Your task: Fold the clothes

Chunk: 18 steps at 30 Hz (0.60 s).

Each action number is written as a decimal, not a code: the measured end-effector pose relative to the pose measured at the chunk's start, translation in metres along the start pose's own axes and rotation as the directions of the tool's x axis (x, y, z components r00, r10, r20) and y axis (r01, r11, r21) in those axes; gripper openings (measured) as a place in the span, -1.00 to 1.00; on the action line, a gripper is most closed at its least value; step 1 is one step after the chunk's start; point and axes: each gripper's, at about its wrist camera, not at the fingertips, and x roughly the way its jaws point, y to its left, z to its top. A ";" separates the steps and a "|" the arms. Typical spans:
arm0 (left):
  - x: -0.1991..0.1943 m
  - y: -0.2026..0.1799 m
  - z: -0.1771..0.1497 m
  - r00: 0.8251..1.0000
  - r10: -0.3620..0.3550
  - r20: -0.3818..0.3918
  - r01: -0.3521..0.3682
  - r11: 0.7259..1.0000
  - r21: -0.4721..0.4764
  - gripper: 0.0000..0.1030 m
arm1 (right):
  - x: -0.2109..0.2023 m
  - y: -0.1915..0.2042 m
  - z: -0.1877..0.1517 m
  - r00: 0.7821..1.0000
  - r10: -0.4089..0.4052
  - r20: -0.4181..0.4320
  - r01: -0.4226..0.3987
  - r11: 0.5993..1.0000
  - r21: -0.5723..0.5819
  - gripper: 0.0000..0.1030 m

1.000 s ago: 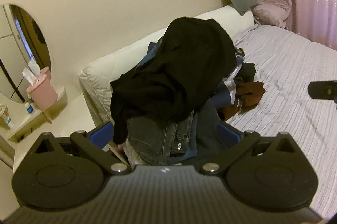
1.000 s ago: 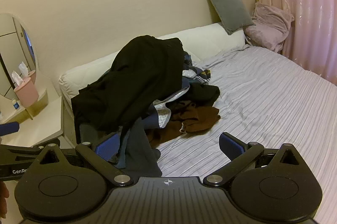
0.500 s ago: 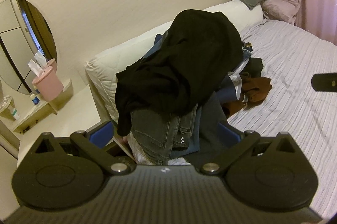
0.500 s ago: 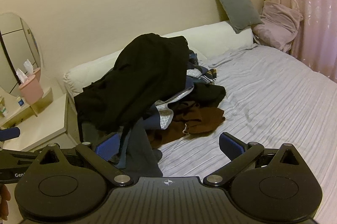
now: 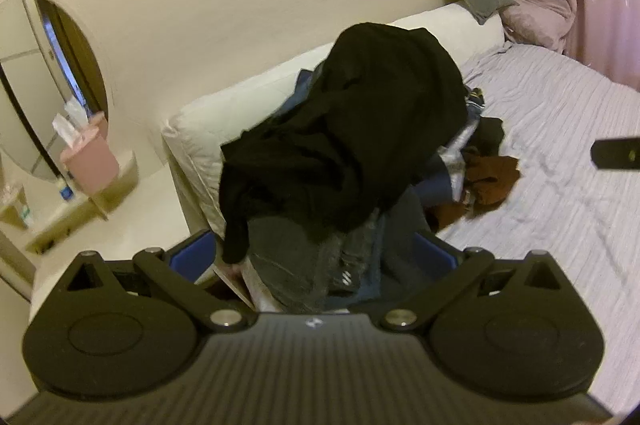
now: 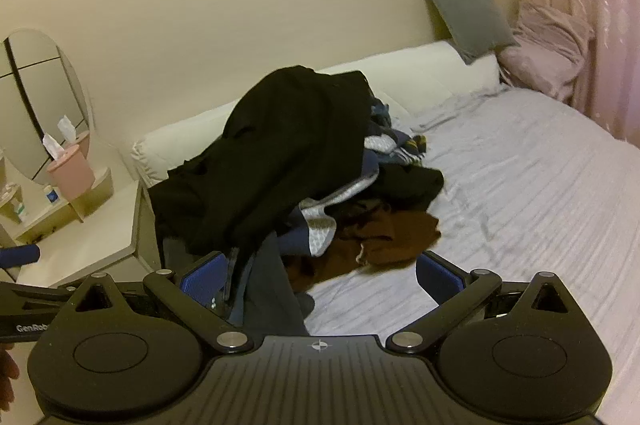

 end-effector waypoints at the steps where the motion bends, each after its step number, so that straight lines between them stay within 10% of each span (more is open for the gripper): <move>1: 0.006 0.002 0.002 1.000 0.001 0.008 -0.001 1.000 0.014 0.99 | 0.005 0.000 0.004 1.000 -0.001 0.005 0.001 1.000 -0.008 1.00; 18: 0.276 0.008 0.126 0.945 -0.324 0.050 0.306 0.926 0.222 0.92 | 0.266 -0.044 0.144 0.995 -0.104 -0.014 0.103 0.993 -0.059 1.00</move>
